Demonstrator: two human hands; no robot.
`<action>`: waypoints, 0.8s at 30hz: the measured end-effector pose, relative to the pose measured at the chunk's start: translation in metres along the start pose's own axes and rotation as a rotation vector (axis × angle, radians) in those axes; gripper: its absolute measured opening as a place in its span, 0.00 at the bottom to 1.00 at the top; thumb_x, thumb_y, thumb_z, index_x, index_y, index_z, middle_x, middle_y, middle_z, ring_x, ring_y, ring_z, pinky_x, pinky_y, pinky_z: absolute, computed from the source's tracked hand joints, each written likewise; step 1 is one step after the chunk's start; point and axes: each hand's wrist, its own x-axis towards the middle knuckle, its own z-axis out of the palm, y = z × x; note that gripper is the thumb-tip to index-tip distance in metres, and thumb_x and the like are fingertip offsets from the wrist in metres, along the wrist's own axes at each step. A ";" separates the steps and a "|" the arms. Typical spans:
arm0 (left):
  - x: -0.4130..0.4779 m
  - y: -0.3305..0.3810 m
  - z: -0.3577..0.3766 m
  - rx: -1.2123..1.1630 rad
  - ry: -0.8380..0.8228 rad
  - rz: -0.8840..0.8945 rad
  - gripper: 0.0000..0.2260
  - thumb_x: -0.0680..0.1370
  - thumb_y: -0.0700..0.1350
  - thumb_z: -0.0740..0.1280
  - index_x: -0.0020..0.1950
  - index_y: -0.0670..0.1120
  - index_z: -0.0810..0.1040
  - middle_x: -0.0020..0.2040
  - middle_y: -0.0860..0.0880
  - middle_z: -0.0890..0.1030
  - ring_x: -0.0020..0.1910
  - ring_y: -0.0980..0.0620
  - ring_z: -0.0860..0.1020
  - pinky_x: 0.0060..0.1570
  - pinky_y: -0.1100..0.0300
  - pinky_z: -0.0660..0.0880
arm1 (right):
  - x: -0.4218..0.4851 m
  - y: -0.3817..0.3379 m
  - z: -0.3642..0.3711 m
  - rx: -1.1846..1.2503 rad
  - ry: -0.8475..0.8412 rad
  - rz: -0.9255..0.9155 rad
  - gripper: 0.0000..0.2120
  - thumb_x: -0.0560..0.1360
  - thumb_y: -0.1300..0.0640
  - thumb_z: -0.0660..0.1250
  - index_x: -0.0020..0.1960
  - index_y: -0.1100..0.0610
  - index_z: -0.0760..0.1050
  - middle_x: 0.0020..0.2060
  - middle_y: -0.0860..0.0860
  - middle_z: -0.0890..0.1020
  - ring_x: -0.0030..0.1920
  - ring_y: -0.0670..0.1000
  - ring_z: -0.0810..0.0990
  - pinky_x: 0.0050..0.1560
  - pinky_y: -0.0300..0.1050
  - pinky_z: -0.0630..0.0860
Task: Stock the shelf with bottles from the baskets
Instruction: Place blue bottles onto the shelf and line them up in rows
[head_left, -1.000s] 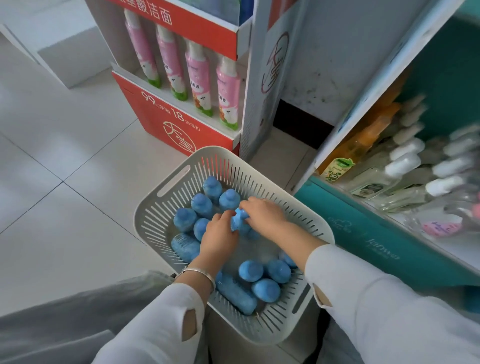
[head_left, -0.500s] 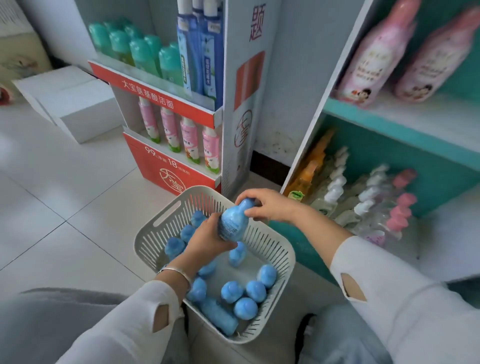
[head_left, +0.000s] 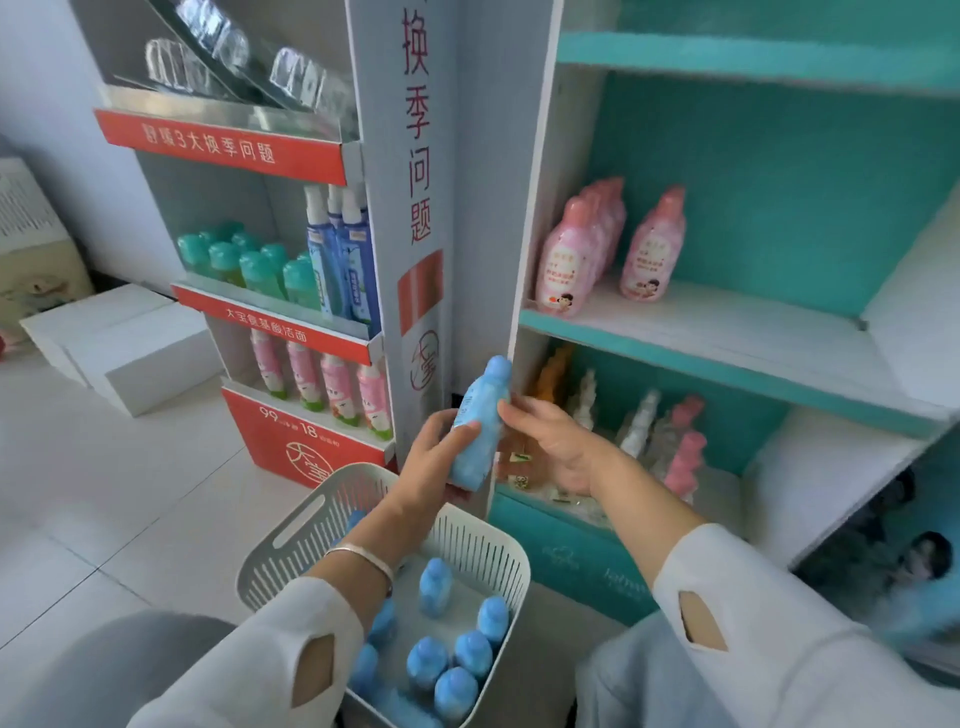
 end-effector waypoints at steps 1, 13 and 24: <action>0.000 0.007 0.009 -0.009 -0.036 0.006 0.12 0.74 0.51 0.64 0.54 0.47 0.72 0.39 0.46 0.76 0.30 0.53 0.75 0.24 0.64 0.69 | -0.006 -0.004 -0.008 0.053 -0.028 -0.018 0.26 0.67 0.45 0.74 0.60 0.54 0.74 0.47 0.54 0.80 0.48 0.54 0.78 0.50 0.51 0.75; 0.028 0.108 0.129 0.231 0.005 0.313 0.08 0.82 0.49 0.55 0.55 0.50 0.72 0.53 0.44 0.77 0.52 0.45 0.78 0.53 0.50 0.78 | -0.068 -0.112 -0.070 0.008 0.310 -0.468 0.18 0.72 0.59 0.70 0.60 0.55 0.70 0.49 0.51 0.80 0.46 0.52 0.81 0.42 0.50 0.82; 0.072 0.109 0.123 0.723 0.015 0.421 0.13 0.79 0.40 0.60 0.64 0.47 0.71 0.56 0.51 0.73 0.55 0.53 0.73 0.56 0.61 0.71 | 0.010 -0.140 -0.121 -0.530 0.904 -0.447 0.26 0.68 0.55 0.75 0.60 0.61 0.68 0.55 0.57 0.79 0.53 0.58 0.79 0.52 0.49 0.74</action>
